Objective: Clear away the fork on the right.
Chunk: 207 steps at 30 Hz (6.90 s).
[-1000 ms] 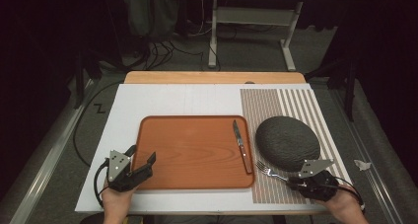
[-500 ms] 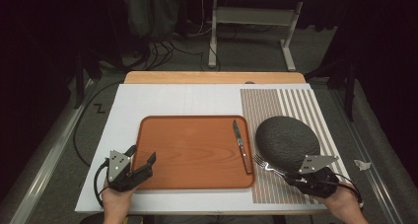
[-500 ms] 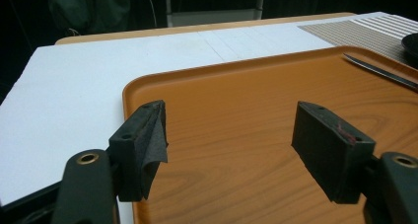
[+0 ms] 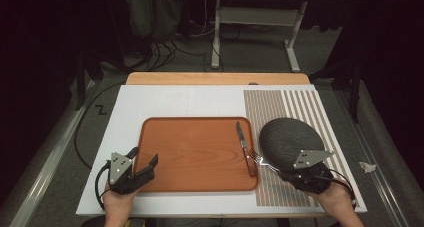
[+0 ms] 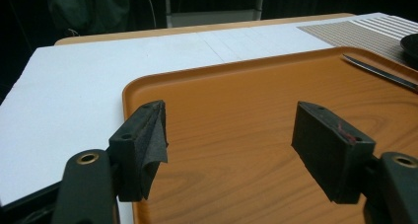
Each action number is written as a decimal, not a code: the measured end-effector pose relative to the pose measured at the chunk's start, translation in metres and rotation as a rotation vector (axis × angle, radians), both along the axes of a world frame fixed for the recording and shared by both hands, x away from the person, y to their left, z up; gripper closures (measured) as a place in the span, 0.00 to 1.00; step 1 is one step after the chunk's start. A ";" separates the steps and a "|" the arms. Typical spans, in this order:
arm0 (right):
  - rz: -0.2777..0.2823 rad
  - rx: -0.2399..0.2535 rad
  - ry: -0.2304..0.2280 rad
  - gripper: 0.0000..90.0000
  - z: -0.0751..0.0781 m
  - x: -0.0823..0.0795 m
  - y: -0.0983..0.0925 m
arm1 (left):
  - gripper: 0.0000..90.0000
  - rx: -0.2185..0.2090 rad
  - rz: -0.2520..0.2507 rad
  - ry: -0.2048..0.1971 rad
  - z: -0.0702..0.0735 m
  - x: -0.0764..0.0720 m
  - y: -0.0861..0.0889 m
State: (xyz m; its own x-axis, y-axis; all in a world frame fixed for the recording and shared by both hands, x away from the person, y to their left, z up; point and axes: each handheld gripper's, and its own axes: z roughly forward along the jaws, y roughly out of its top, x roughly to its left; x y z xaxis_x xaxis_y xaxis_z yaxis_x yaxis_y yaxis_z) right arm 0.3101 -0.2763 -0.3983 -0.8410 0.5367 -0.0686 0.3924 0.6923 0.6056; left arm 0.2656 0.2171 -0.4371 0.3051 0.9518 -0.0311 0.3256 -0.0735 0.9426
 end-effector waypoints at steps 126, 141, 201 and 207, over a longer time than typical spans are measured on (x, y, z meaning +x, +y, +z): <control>-0.094 -0.001 0.083 0.79 -0.026 0.065 0.160 | 0.33 -0.002 -0.011 -0.002 0.000 0.000 0.001; -0.012 -0.022 0.079 0.95 -0.031 0.058 0.170 | 0.33 -0.004 -0.011 -0.003 0.000 -0.001 0.001; -0.106 -0.016 0.059 0.89 -0.036 0.088 0.151 | 0.33 -0.003 -0.015 0.006 -0.001 0.002 0.000; -0.095 -0.012 0.066 0.84 -0.036 0.087 0.150 | 0.33 -0.002 -0.014 0.005 -0.001 0.001 0.001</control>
